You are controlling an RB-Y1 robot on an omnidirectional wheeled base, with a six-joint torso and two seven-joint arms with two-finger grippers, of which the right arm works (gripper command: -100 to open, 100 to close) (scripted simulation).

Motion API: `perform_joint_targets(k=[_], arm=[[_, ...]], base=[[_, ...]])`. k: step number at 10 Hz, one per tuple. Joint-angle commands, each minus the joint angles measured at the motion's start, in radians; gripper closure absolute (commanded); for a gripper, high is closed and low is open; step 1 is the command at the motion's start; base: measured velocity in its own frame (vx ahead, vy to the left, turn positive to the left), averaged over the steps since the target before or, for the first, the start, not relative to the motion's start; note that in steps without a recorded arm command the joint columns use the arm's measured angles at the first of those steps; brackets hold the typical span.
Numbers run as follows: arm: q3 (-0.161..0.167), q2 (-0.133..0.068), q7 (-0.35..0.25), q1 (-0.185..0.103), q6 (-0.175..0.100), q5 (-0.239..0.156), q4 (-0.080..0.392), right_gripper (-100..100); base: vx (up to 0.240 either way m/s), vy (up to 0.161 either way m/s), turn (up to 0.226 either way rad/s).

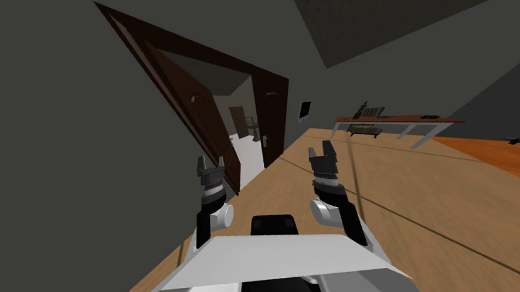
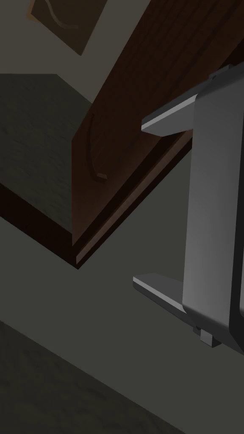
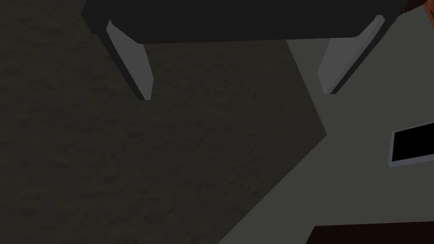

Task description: Push the door open

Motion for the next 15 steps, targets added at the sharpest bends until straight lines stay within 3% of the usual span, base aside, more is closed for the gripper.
perform_joint_targets(k=[1,8,15], arm=[[-0.004,-0.010,-0.006,-0.015,0.000,-0.002,0.029,-100],[-0.023,-0.054,-0.033,-0.090,-0.002,-0.011,0.173,-100],[-0.050,-0.105,-0.071,-0.193,-0.004,-0.024,0.367,-100]], base=[[-0.005,0.059,0.096],[0.077,-0.066,0.126],[0.072,-0.082,0.159]])
